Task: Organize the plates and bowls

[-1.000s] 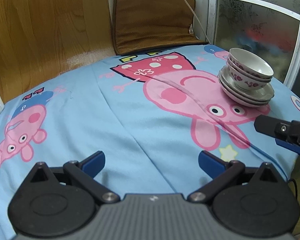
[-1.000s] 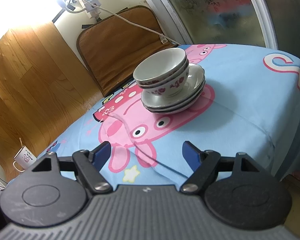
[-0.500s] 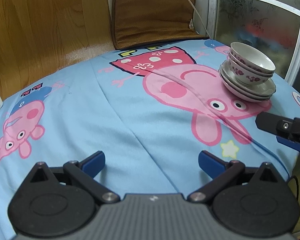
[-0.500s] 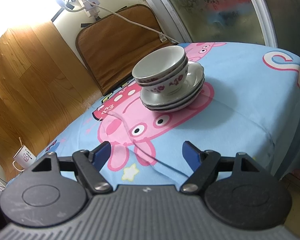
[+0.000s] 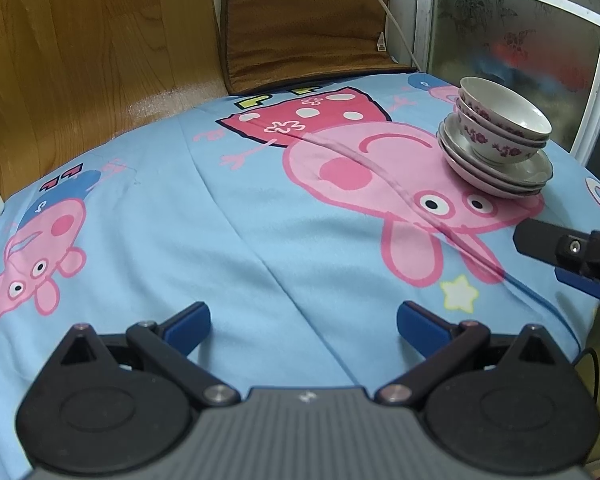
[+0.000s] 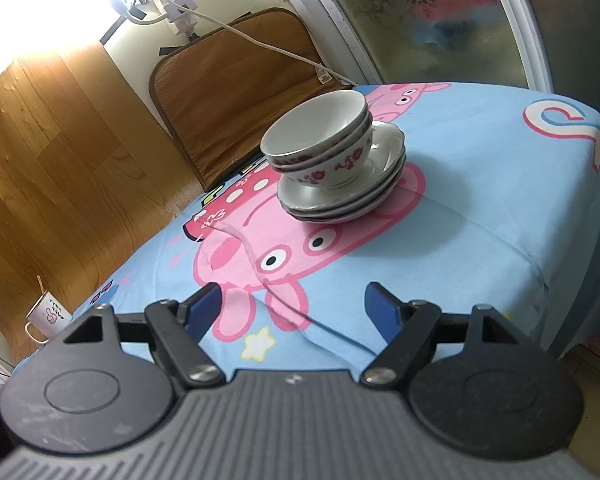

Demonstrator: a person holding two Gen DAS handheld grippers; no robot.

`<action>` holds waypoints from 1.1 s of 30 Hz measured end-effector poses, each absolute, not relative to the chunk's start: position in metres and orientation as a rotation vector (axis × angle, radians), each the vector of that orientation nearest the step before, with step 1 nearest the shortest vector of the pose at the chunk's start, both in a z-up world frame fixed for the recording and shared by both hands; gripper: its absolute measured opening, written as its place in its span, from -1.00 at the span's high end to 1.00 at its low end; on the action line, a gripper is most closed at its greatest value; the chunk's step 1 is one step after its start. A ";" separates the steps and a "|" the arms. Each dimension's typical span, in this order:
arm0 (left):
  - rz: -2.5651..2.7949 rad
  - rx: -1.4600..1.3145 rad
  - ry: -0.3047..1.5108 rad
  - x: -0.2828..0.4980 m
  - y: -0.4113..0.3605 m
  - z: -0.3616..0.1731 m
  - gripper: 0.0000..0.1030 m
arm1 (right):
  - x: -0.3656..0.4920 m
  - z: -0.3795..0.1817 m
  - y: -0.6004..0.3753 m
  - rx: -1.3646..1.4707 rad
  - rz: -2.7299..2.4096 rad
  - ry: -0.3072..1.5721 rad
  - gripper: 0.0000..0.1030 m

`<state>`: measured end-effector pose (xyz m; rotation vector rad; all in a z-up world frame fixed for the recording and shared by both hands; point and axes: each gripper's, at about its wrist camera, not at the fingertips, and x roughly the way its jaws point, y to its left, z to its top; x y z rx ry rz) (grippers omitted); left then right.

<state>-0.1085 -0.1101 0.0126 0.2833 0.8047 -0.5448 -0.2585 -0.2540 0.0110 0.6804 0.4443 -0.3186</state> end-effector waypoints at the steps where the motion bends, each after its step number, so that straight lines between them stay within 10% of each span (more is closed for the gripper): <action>1: -0.545 0.284 0.806 -0.108 -0.110 0.012 -1.00 | -0.259 0.011 -0.254 0.681 -0.319 0.445 -0.56; 33: -0.543 0.289 0.814 -0.105 -0.111 0.011 -1.00 | -0.259 0.012 -0.256 0.684 -0.322 0.443 -0.56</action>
